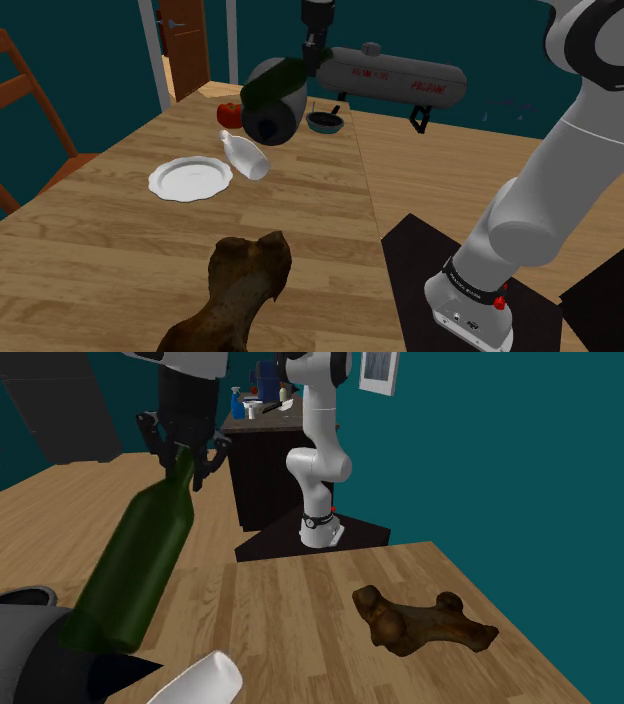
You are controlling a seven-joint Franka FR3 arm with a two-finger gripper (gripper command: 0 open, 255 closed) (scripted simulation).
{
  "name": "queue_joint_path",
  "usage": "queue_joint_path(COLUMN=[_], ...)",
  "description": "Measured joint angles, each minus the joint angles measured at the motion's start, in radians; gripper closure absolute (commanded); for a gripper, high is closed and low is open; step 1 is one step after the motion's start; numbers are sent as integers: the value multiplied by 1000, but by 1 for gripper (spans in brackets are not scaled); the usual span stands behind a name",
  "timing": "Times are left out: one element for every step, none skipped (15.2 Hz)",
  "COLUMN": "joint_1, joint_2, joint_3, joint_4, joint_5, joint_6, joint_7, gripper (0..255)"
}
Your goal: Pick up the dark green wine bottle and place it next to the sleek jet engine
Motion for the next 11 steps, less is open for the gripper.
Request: queue_joint_path(joint_1=[-1, -2, -3, -3, -4, -4, -4, -5, -4, -4, -5], joint_2=[-1, -3, -6, -12, -11, -14, -17, -20, -19, -21, -22], joint_3=[-1, -2, -3, -4, -4, -4, -5, -5, -5, -5, -6], joint_4=[-12, -26, -43, -64, -78, -96, -112, -129, -139, -157, -170], joint_5=[0, 0, 0, 1, 0, 0, 0, 0, -1, -2, -2], joint_6=[11, 23, 38, 52, 67, 81, 94, 107, 118, 134, 145], joint_7=[1, 4, 5, 9, 12, 17, 19, 23, 27, 32, 34], gripper=[255, 255, 255, 255, 255, 255, 255, 255, 255, 255, 255])
